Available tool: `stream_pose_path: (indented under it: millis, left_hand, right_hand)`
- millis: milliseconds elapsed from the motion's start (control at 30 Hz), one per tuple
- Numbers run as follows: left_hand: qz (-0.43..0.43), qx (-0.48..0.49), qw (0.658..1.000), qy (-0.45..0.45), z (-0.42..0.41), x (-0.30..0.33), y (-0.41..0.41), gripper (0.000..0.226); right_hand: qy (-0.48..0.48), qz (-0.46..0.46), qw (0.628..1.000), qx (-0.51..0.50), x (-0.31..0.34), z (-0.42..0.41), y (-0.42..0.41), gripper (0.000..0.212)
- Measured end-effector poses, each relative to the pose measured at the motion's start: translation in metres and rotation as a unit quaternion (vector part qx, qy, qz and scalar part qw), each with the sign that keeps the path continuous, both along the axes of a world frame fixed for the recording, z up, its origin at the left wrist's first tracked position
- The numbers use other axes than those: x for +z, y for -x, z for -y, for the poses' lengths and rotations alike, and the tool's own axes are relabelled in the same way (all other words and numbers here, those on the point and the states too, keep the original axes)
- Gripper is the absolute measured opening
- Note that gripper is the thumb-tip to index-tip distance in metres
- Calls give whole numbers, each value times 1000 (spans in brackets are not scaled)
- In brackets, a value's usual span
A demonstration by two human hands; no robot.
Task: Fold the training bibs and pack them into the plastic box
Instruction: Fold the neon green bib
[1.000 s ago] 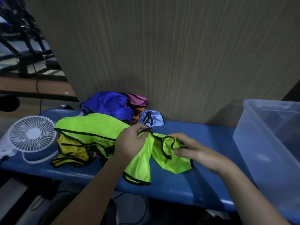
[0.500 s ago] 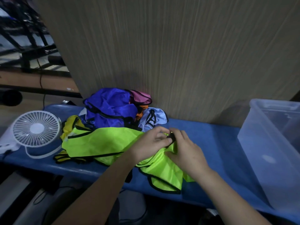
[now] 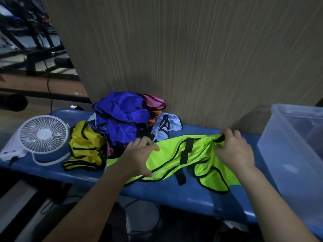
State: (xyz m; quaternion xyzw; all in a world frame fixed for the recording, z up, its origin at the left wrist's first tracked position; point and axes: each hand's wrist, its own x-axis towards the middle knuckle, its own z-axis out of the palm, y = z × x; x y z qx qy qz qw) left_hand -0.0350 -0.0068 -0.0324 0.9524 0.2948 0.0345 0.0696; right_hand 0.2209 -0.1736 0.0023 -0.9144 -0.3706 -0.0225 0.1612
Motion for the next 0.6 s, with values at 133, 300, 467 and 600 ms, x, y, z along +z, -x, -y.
stream_pose_path:
  millis: [133,300,467,600]
  left_hand:
    - [15,18,1000,16,1,-1,-3,58]
    - [118,54,986,101,0,3,-11,30]
    - [238,62,924,292,-7,5,-18,29]
    - [204,30,905,373,-13,3,-8,41]
  right_hand:
    - [-28,124,986,104,-10,-7,21,65]
    - [-82,92,930,347,-12,-16,52,49]
    - [-21,32,902,431,-28,-23,82,55]
    - [6,3,888,461,-37,-27,96,59]
